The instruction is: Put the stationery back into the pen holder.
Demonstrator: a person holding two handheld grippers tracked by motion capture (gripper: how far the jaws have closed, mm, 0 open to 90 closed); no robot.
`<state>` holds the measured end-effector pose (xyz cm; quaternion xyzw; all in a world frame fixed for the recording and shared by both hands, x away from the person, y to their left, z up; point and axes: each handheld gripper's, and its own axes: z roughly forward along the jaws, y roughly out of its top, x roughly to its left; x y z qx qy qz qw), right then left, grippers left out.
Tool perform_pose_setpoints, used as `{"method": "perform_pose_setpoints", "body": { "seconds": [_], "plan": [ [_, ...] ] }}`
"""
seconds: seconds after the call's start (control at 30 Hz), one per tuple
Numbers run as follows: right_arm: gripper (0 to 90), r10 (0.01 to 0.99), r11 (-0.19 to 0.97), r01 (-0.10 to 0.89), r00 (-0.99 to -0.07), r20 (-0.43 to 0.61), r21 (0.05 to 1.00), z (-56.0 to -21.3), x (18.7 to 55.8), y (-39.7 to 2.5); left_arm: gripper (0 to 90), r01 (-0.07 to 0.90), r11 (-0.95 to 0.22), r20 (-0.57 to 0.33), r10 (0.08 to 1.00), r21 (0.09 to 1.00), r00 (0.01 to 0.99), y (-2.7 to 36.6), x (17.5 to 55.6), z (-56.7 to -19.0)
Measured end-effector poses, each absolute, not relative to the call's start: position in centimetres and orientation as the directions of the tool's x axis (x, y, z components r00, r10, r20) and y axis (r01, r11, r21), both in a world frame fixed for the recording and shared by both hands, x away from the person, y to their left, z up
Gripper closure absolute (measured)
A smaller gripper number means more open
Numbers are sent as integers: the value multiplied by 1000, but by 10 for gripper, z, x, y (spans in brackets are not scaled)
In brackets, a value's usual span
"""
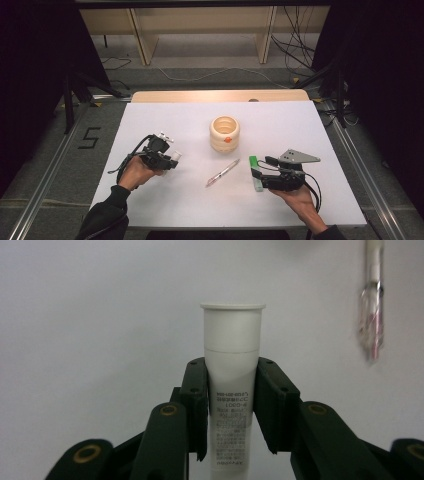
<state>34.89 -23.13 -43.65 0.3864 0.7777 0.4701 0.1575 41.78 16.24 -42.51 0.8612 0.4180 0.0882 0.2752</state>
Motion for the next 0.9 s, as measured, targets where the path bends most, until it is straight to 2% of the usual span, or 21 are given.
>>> {"method": "perform_pose_setpoints", "body": {
  "seconds": [0.5,0.9],
  "plan": [
    [296,751,255,460,-648,125,850,-437,349,-231,689,580,-325,-101,807,747,582,153,424,-405],
    [296,750,253,460,-649,128,851,-436,349,-232,688,522,-246,-132,801,817,584,133,435,-391]
  ]
}}
